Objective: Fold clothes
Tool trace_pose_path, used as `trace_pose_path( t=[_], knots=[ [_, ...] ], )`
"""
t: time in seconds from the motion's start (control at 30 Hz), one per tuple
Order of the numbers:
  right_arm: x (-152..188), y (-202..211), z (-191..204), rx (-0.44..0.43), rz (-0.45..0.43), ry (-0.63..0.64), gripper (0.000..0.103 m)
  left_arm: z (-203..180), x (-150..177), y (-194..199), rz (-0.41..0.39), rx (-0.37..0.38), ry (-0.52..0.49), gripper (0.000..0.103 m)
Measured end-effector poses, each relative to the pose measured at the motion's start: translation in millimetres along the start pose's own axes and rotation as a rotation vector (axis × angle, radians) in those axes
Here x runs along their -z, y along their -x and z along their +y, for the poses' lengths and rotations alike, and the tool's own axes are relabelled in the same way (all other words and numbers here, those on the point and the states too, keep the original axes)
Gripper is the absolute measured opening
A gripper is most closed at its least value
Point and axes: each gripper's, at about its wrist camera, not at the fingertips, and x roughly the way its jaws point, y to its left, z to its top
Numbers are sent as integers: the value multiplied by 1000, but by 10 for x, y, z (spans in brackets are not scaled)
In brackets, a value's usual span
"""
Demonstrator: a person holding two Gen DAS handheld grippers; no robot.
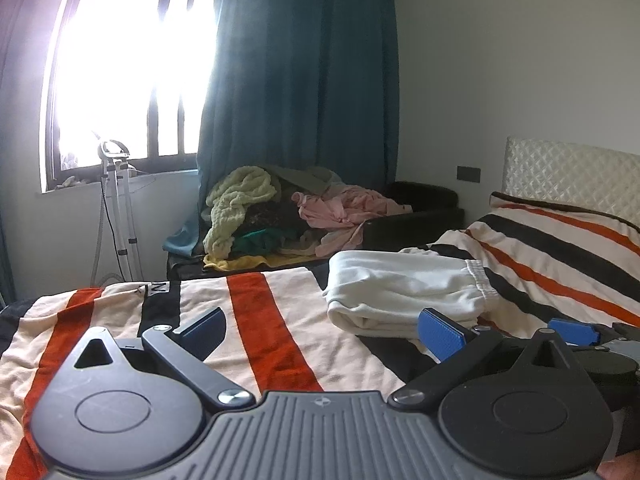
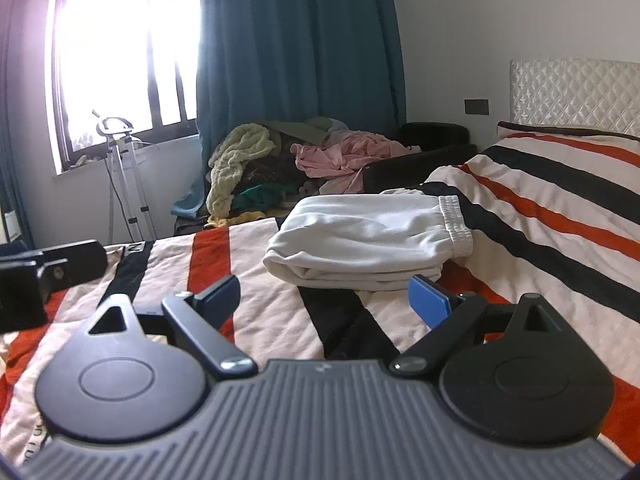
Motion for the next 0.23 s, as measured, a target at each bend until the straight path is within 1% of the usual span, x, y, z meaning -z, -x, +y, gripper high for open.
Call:
trace_pose_path(
  t=[0.23],
  knots=[
    [0,-25,0,12,6,1,92,32,4,-1,-1,-3,6,103]
  ],
)
